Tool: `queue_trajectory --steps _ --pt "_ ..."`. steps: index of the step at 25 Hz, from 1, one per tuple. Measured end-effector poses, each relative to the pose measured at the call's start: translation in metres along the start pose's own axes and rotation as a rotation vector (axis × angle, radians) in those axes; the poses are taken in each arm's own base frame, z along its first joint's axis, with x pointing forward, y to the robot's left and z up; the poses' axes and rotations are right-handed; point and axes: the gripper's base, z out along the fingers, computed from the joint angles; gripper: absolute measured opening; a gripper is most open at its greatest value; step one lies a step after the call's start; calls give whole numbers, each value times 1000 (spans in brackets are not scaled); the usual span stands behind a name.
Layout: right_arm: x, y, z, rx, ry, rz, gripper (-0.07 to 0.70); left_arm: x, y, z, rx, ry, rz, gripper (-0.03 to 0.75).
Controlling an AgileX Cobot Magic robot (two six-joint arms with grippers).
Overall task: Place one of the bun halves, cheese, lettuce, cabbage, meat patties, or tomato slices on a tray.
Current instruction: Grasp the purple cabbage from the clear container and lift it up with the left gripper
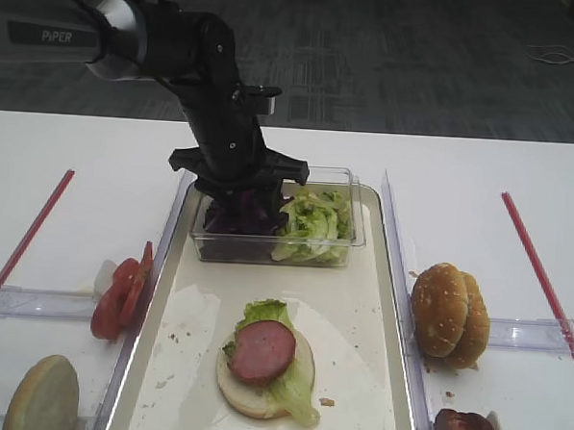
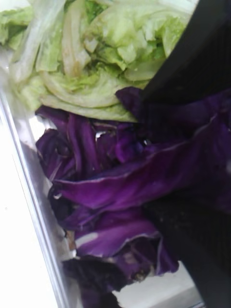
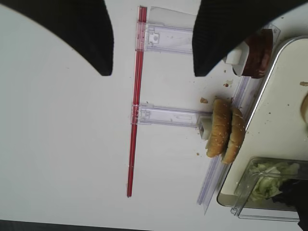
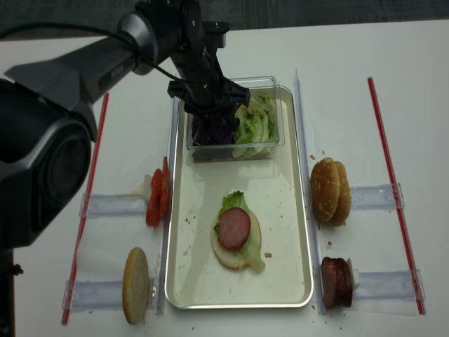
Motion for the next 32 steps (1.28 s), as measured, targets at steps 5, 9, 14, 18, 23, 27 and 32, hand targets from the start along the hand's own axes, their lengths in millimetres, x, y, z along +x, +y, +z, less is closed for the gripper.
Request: queue_trajectory --steps 5,9,14,18,23,27,32 --pt "0 0 0 0 0 0 387 1 0 2 -1 8 2 382" --pt "0 0 0 0 0 0 387 2 1 2 -3 23 2 305" --pt "0 0 0 0 0 0 387 3 1 2 -5 34 2 213" --pt "0 0 0 0 0 0 387 3 1 1 -5 38 2 181" --pt "0 0 0 0 0 0 387 2 0 -1 -5 45 4 153" --pt "0 0 0 0 0 0 387 2 0 -2 -6 51 5 125" --pt "0 0 0 0 0 0 387 2 0 -3 -6 55 14 66"
